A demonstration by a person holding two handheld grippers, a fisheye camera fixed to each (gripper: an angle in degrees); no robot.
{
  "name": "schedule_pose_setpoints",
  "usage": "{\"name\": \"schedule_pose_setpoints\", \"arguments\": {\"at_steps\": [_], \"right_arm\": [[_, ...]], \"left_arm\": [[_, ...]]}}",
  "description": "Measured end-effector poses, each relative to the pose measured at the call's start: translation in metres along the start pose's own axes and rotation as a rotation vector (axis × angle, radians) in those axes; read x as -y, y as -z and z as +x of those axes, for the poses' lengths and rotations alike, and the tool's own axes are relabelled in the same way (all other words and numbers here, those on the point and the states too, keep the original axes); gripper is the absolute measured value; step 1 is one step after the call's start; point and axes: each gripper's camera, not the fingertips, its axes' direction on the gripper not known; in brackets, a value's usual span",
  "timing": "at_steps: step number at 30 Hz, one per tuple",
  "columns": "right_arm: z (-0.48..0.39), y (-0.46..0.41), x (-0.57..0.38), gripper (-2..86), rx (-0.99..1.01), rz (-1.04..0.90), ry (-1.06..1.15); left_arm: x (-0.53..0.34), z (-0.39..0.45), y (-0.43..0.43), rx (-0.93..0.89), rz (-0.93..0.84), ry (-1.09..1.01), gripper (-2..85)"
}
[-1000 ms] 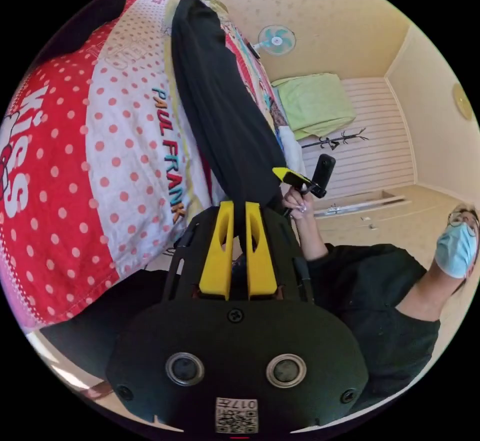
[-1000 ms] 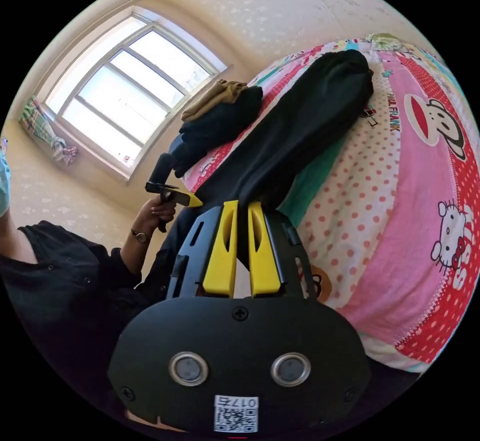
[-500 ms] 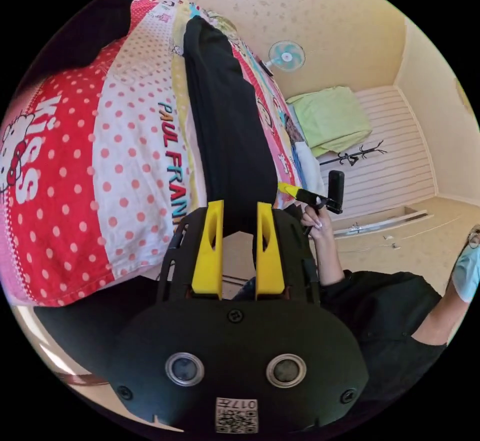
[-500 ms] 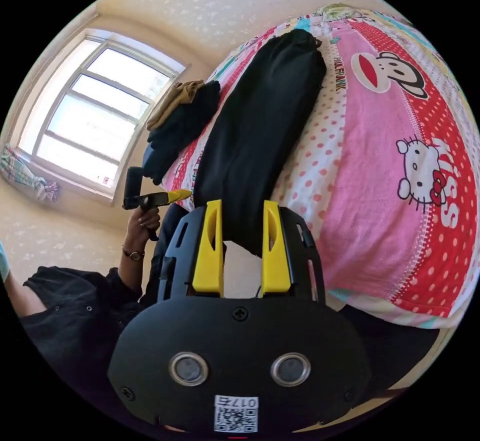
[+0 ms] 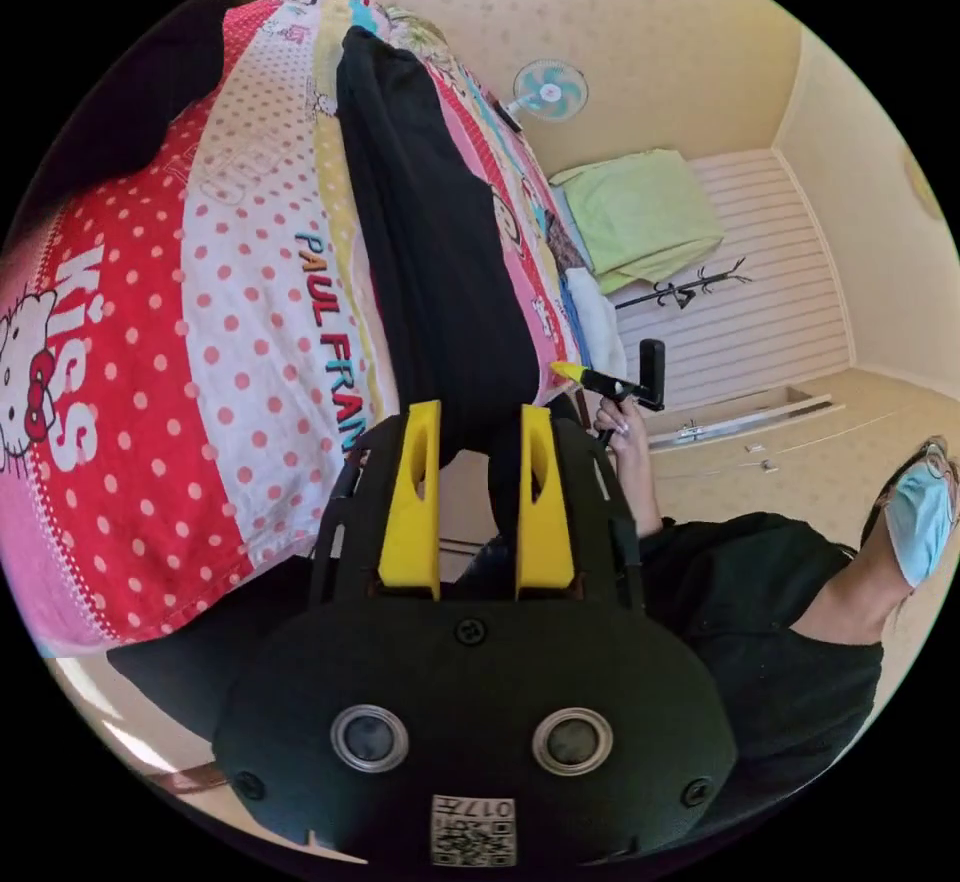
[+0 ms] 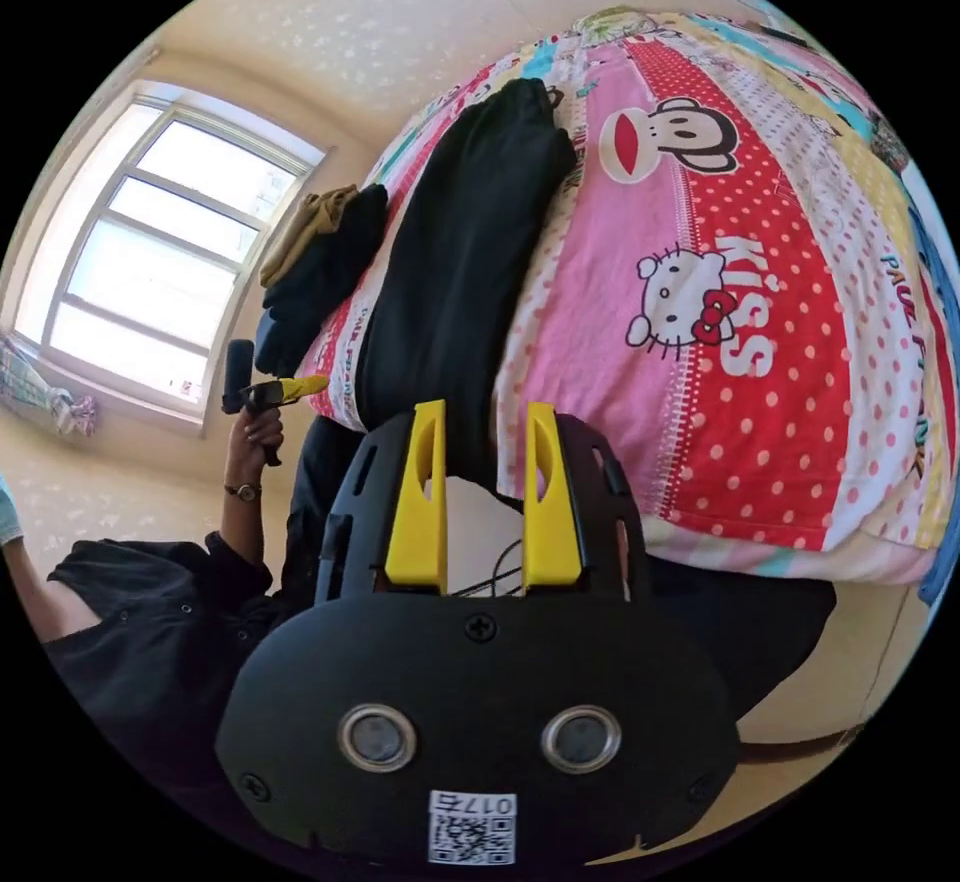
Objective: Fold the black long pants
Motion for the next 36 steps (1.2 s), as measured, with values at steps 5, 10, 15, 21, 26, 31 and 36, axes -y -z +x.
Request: {"name": "schedule_pose_setpoints", "arguments": {"at_steps": [5, 10, 15, 21, 26, 31, 36], "right_arm": [[0.049, 0.012, 0.030, 16.7, 0.209, 0.144, -0.074], [0.036, -0.020, 0.031, 18.0, 0.354, 0.022, -0.046], [0.019, -0.028, 0.007, 17.0, 0.361, 0.063, -0.068], [0.024, -0.067, 0.040, 6.0, 0.438, -0.079, -0.079], [-0.007, -0.053, 0.001, 0.2, 0.419, -0.086, 0.020], [-0.088, 0.025, -0.075, -0.5, 0.553, -0.025, 0.291], [-0.199, 0.142, -0.119, -0.6, 0.568, 0.146, 0.636]], "left_arm": [[0.043, -0.045, 0.004, -0.079, 0.112, 0.102, 18.1], [0.034, -0.037, -0.034, -0.184, 0.092, 0.083, 20.7], [0.021, -0.017, -0.039, -0.163, 0.136, 0.113, 22.1], [0.072, -0.021, -0.060, -0.060, -0.128, 0.149, 12.2], [0.048, 0.012, -0.061, -0.123, -0.179, -0.018, 5.4], [-0.021, 0.136, -0.023, -0.178, -0.185, -0.468, 5.1], [-0.060, 0.268, 0.071, -0.295, 0.079, -0.840, 5.0]]}}
